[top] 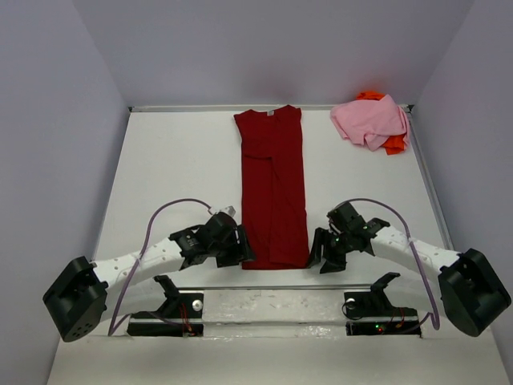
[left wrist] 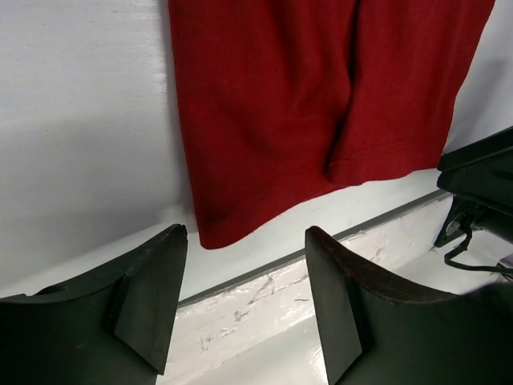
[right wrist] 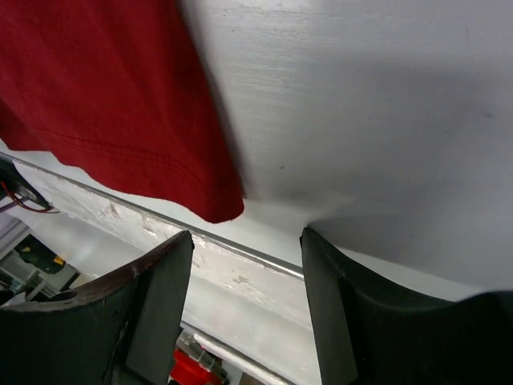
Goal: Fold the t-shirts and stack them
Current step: Fold the tshirt
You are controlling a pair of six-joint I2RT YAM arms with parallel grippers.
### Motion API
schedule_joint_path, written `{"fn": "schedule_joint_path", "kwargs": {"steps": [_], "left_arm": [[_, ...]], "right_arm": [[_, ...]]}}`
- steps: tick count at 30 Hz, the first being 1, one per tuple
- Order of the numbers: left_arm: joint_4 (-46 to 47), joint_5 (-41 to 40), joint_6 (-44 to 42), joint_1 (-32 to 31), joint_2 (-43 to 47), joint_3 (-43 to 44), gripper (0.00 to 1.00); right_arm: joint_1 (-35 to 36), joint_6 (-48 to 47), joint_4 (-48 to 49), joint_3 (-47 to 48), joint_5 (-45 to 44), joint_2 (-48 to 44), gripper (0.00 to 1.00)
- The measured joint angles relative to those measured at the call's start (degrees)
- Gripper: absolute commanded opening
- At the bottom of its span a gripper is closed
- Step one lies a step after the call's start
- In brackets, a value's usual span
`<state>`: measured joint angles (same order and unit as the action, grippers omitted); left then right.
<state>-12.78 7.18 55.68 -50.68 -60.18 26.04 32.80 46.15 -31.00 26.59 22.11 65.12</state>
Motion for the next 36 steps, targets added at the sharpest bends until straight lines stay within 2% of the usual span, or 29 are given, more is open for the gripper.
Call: {"fn": "schedule_joint_path", "kwargs": {"steps": [8,14,29,32,33,35,36], "left_arm": [[0.3,-1.3,3.4,-3.0,1.8,-2.4,0.65],[1.1,-1.8,5.1,-6.0,-1.2,-2.8,0.62],[3.6,-4.8,6.4,-6.2,-3.4,-2.4,0.55],[3.4,-5.9,6.4,-6.2,-3.5,-2.3,0.47],[3.3,-6.3,6.4,-6.2,-3.5,-2.3,0.37],[2.8,-6.8,6.8,-6.2,-3.5,-2.3,0.26],[2.5,-7.4,6.6,-6.2,-3.5,-2.3,0.12]], "right_arm": [[0.7,0.9,0.7,0.6,-2.7,0.1,0.58],[0.8,1.4,3.0,0.7,-3.3,1.4,0.55],[2.6,1.9,7.0,1.6,-3.3,5.1,0.42],[2.6,1.7,7.1,1.6,-3.4,5.4,0.37],[2.6,1.6,7.1,1.6,-3.5,5.4,0.31],[2.6,1.5,7.1,1.6,-3.6,5.5,0.25],[2.6,1.4,7.1,1.6,-3.8,5.6,0.16]]}}
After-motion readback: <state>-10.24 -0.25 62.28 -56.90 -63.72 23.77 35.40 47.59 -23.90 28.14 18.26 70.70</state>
